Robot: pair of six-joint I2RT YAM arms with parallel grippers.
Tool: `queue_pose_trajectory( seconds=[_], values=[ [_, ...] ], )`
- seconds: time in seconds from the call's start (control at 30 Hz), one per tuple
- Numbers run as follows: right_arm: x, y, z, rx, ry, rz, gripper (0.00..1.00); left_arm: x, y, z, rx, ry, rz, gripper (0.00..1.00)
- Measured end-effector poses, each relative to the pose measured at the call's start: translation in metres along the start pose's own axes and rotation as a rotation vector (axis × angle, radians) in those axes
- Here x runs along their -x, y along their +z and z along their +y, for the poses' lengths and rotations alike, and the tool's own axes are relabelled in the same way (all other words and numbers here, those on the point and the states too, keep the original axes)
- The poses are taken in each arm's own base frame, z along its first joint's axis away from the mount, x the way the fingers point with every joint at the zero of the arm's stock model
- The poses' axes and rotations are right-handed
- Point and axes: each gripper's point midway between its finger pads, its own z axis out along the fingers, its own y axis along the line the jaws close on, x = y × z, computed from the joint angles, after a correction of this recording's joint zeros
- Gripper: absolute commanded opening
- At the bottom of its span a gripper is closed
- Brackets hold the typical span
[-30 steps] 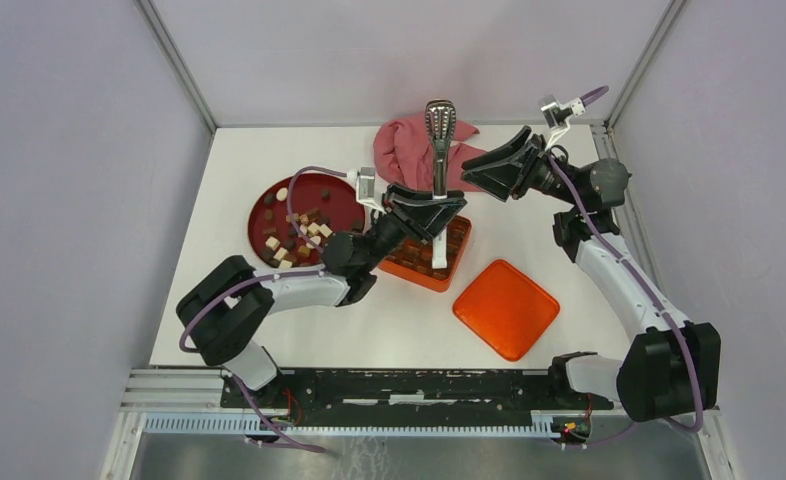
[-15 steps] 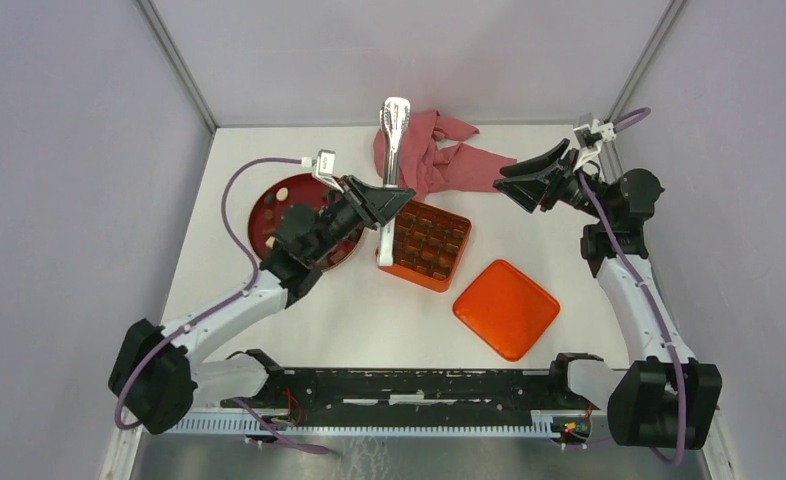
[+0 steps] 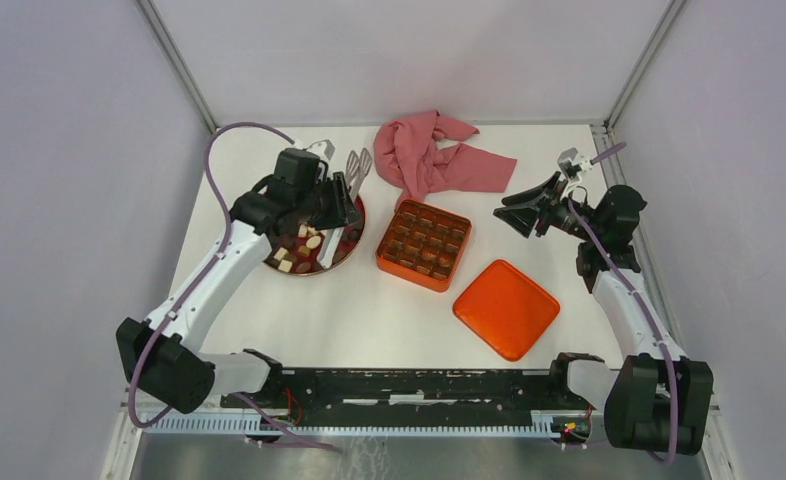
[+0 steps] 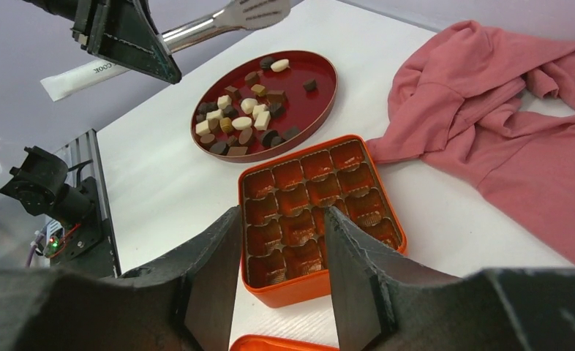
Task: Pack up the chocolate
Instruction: Pick up the fake chocolate from the plate.
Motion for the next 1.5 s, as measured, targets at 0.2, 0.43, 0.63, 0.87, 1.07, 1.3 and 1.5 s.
queue_pose_trajectory(
  seconds=[0.2,0.43,0.63,0.87,1.07,1.3,1.5],
  values=[
    [-0.005,-0.003,0.002,0.000,-0.034,0.002,0.50,-0.034,0.009,0.053,0.228,0.040,0.201,0.45],
    [-0.006,-0.004,0.001,0.000,-0.051,0.004,0.49,-0.037,0.017,0.100,0.407,0.059,0.328,0.45],
    [-0.008,-0.003,-0.001,0.000,-0.042,0.009,0.49,-0.011,0.025,0.126,0.460,0.056,0.331,0.45],
    [-0.018,-0.002,-0.008,-0.004,-0.013,0.025,0.49,-0.004,0.042,0.151,0.493,0.028,0.376,0.45],
    [-0.024,-0.001,-0.011,-0.008,0.004,0.037,0.49,-0.003,0.064,0.160,0.494,0.070,0.434,0.46],
    [-0.028,-0.001,-0.013,-0.009,0.012,0.044,0.49,-0.001,0.072,0.170,0.503,0.087,0.483,0.46],
    [-0.031,-0.001,-0.014,-0.011,0.029,0.052,0.49,0.001,0.075,0.173,0.506,0.091,0.495,0.46]
  ],
)
